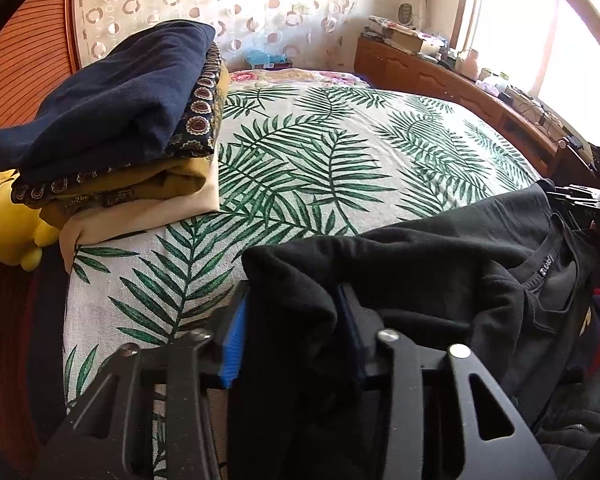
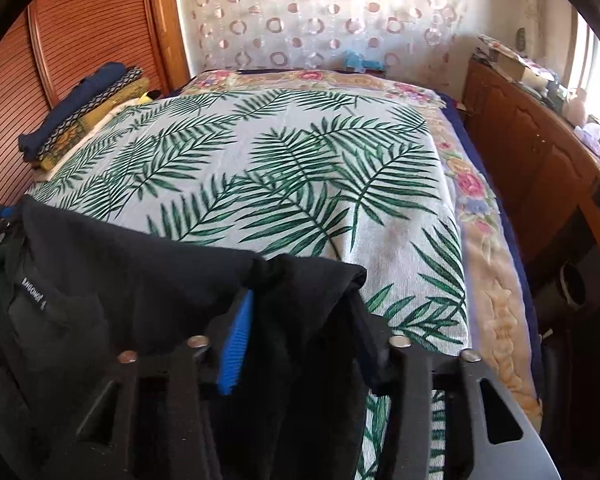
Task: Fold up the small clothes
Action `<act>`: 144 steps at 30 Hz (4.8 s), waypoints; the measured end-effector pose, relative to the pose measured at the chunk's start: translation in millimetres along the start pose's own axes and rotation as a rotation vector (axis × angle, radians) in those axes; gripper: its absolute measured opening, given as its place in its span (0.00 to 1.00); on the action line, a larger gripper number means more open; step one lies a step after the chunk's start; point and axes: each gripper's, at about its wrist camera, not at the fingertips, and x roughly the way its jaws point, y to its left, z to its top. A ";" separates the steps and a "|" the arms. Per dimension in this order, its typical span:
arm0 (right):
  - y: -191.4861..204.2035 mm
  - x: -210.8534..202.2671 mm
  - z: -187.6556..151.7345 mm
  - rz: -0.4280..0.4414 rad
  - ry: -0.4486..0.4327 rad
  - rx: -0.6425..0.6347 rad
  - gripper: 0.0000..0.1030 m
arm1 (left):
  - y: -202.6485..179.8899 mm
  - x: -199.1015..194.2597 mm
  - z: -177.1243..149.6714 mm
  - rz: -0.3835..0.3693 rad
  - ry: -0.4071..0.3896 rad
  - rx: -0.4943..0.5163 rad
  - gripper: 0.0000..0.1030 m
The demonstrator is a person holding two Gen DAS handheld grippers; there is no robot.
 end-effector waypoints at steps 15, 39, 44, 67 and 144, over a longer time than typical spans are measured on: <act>17.2 -122.6 -21.5 0.066 -0.234 -0.003 0.09 | -23.8 -102.1 2.6 -0.176 -0.249 -0.011 0.10; 65.4 -381.4 34.9 -0.044 -0.517 -0.278 0.08 | -78.7 -324.7 105.4 -0.290 -0.646 0.172 0.10; 67.3 -409.5 55.5 -0.090 -0.602 -0.298 0.08 | -63.9 -345.2 128.8 -0.221 -0.711 0.167 0.10; 9.5 -62.3 137.8 -0.174 -0.276 -0.238 0.08 | 19.1 20.9 185.0 0.137 -0.303 0.035 0.10; -10.8 -49.6 55.4 -0.134 -0.055 0.087 0.46 | -9.9 91.7 88.4 0.153 0.008 -0.087 0.45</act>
